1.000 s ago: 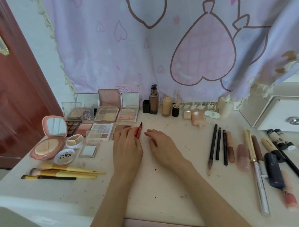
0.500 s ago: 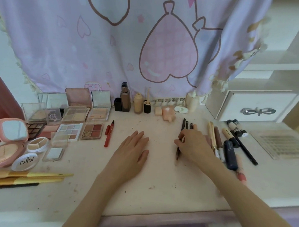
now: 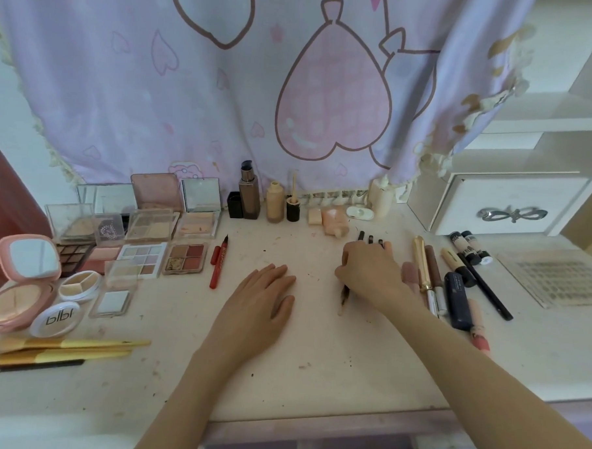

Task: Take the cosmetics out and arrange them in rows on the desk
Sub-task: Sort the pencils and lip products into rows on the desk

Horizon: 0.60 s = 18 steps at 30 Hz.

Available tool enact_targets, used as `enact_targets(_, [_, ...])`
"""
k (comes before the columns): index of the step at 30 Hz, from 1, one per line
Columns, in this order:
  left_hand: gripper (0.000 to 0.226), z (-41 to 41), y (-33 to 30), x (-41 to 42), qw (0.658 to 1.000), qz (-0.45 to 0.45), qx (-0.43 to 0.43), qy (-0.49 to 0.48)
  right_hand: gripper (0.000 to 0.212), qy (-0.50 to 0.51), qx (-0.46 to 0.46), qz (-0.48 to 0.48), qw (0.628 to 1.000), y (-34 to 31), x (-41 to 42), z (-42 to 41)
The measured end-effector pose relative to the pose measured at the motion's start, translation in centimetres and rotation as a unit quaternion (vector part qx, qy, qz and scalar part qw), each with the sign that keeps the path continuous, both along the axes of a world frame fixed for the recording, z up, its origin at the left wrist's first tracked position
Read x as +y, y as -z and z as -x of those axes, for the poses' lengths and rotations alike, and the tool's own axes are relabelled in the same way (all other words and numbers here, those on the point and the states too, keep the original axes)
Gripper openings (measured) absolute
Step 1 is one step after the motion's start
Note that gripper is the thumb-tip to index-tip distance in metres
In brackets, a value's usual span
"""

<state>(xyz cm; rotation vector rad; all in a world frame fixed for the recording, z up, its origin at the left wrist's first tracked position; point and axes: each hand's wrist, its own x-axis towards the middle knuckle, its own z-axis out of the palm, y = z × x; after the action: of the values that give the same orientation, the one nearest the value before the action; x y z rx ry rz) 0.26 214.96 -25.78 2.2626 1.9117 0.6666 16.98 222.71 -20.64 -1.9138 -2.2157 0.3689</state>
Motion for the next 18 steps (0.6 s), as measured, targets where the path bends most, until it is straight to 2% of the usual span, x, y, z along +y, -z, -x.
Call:
enact_targets(2, [0.040,0.0,-0.1,-0.1,1.000,-0.007,-0.015,0.003,0.016,0.008,0.077,-0.014,0.997,-0.5,-0.3,-0.2])
enact_targets(4, [0.033,0.0,-0.3,-0.1,0.998,-0.016,-0.066,0.008,0.011,0.014,0.181,-0.026,0.983,-1.4,-1.3,-0.5])
enact_targets(7, [0.017,-0.5,-1.5,-0.6,0.968,-0.002,-0.250,-0.001,0.009,0.004,0.316,-0.037,0.948,-2.4,-2.9,-0.4])
enact_targets(9, [0.022,-1.3,-2.7,-1.1,0.937,0.000,-0.350,0.014,0.012,-0.006,0.370,-0.040,0.928,-2.5,-3.6,0.1])
enact_targets(12, [0.016,-2.4,-3.8,-1.6,0.926,-0.009,-0.376,0.015,0.012,-0.021,0.440,-0.030,0.897,-2.4,-4.0,0.9])
enact_targets(14, [0.018,-2.5,-4.3,-1.5,0.929,-0.062,-0.366,-0.008,0.011,-0.031,0.469,-0.010,0.883,-2.2,-4.1,1.1])
enact_targets(16, [0.019,-2.1,-4.8,-1.5,0.922,-0.091,-0.377,-0.023,0.008,-0.058,0.464,0.010,0.884,-2.2,-4.2,1.3])
enact_targets(18, [0.015,-1.4,-5.4,-1.5,0.907,-0.084,-0.413,-0.021,0.006,-0.102,0.376,-0.022,0.921,-2.4,-4.4,1.2])
